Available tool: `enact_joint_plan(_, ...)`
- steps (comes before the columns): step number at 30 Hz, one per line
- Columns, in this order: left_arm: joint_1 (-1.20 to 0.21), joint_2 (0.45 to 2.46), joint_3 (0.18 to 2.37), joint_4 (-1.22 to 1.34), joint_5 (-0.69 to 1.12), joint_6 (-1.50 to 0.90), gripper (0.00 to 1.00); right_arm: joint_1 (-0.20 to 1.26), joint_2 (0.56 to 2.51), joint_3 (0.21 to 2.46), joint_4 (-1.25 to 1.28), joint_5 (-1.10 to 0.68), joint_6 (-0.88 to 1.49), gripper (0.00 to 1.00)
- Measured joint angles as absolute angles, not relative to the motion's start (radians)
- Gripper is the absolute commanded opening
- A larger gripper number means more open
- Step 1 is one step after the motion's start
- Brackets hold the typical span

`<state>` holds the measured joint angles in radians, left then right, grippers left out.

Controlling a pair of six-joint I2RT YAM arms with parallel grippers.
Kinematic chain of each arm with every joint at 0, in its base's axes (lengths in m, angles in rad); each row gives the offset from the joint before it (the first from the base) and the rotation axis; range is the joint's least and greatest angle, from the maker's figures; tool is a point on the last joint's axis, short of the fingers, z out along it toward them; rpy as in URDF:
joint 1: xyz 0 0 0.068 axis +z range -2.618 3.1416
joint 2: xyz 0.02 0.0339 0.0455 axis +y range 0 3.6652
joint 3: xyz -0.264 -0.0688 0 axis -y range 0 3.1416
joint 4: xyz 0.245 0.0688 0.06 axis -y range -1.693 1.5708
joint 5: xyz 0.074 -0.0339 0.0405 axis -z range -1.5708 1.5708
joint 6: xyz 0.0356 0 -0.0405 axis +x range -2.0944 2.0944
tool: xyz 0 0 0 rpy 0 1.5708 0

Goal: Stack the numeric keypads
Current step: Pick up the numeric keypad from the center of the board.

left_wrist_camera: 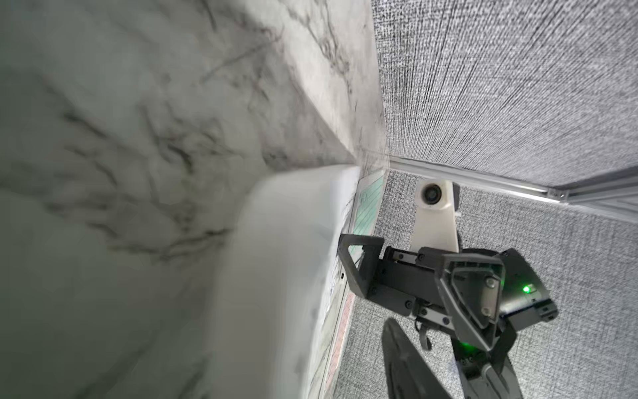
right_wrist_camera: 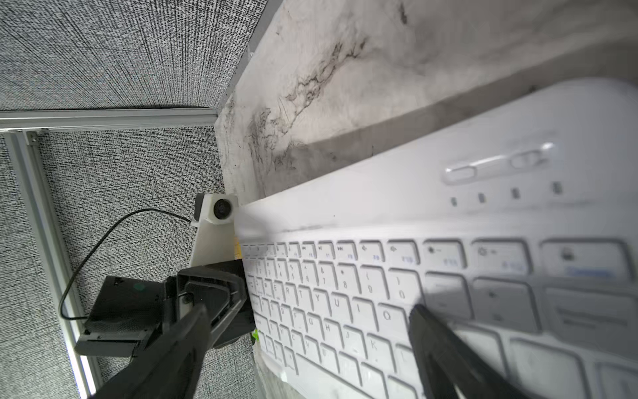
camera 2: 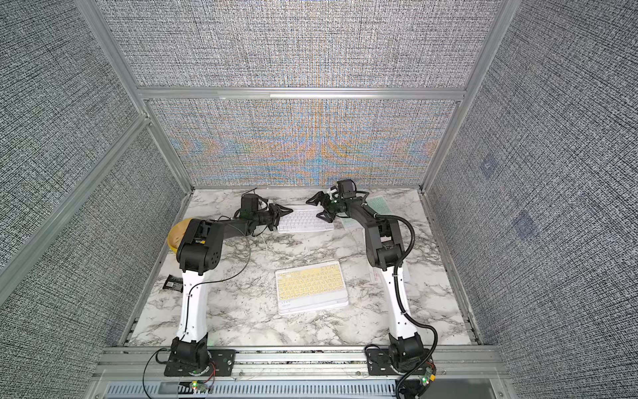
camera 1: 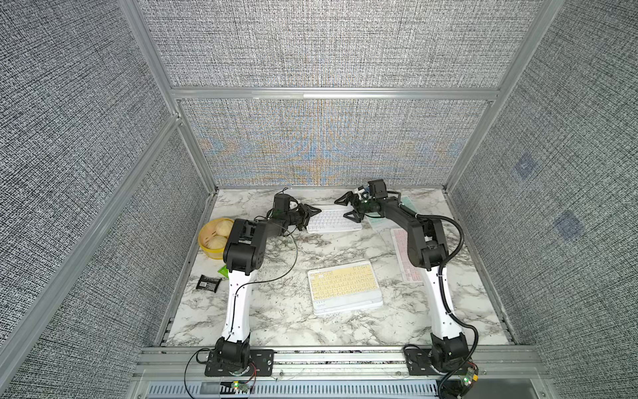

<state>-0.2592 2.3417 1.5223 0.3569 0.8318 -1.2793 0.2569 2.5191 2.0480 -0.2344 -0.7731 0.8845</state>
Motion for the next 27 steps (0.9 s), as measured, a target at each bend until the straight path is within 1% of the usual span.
enact_joint_plan(3, -0.257, 2.272, 1.515, 0.348, 0.834, -1.256, 0.01, 0.254, 2.501, 2.052, -0.259, -0.772, 0.902, 0.93)
enact_joint_plan(4, -0.256, 2.250, 1.514, 0.348, 0.834, -1.251, 0.00, 0.252, 2.491, 2.054, -0.266, -0.764, 0.902, 0.93)
enact_joint_plan(11, -0.233, 2.191, 1.458, 0.353, 0.849, -1.243, 0.00, 0.249, 2.397, 2.012, -0.299, -0.708, 0.910, 0.93)
enact_joint_plan(20, -0.193, 2.079, 1.360, 0.409, 0.915, -1.264, 0.00, 0.252, 2.169, 1.794, -0.295, -0.609, 0.907, 0.93)
enact_joint_plan(27, -0.180, 1.979, 1.258, 0.418, 0.982, -1.268, 0.00, 0.288, 2.009, 1.631, -0.306, -0.527, 0.857, 0.93)
